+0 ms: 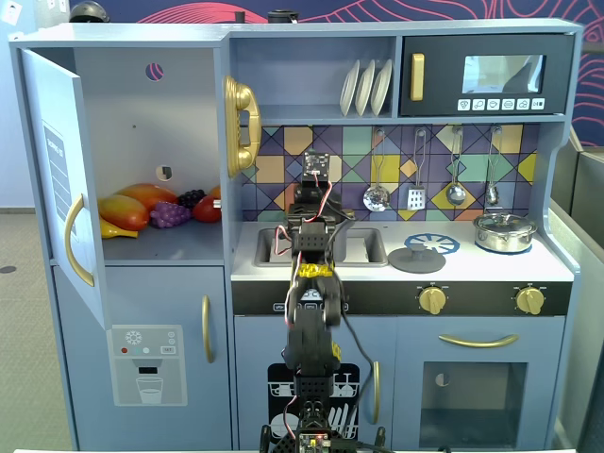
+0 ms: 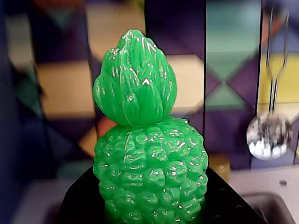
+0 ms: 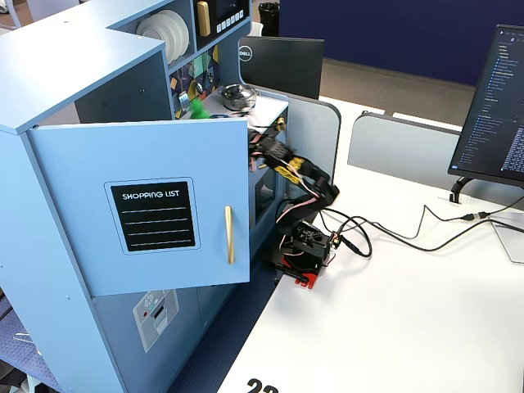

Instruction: Pick up the green pineapple from the left cabinet and place it in the gray recipient

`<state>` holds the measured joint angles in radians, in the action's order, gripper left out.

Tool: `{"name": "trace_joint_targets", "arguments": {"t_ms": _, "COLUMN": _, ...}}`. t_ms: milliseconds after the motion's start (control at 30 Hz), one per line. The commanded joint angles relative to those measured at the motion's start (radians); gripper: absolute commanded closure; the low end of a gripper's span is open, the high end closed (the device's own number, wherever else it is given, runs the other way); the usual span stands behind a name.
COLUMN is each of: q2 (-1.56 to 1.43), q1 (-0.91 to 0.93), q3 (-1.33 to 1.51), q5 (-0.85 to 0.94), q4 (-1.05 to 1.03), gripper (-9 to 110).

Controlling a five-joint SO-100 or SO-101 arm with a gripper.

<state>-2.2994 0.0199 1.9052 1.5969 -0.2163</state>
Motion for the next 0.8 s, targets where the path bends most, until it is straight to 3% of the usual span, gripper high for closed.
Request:
{"name": "trace_joint_targets", "arguments": {"t_ms": 0, "q2": 0.137, "q1": 0.011, "q3": -0.147, "q5": 0.058, "q4": 0.002, "gripper": 101}}
{"name": "trace_joint_targets", "arguments": {"t_ms": 100, "q2": 0.193, "q1": 0.017, "q3": -0.183, "q5": 0.032, "q4": 0.014, "gripper": 95}}
{"name": "trace_joint_targets", "arguments": {"t_ms": 233, "q2": 0.201, "q1": 0.043, "q3": -0.204, "q5": -0.081, "q4": 0.006, "gripper": 69}}
{"name": "trace_joint_targets", "arguments": {"t_ms": 333, "q2": 0.186, "q1": 0.058, "q3": -0.202, "q5": -0.097, "q4": -0.006, "gripper": 64}}
{"name": "trace_joint_targets", "arguments": {"t_ms": 500, "q2": 0.107, "q1": 0.067, "q3": -0.204, "q5": -0.075, "q4": -0.072, "gripper": 67}}
{"name": "trace_joint_targets", "arguments": {"t_ms": 700, "q2": -0.253, "q1": 0.044, "q3": -0.021, "q5": 0.063, "q4": -0.448, "gripper": 102}}
{"name": "trace_joint_targets", "arguments": {"t_ms": 767, "q2": -0.39, "q1": 0.037, "q3": 0.075, "q5": 0.058, "q4": -0.571, "gripper": 102}}
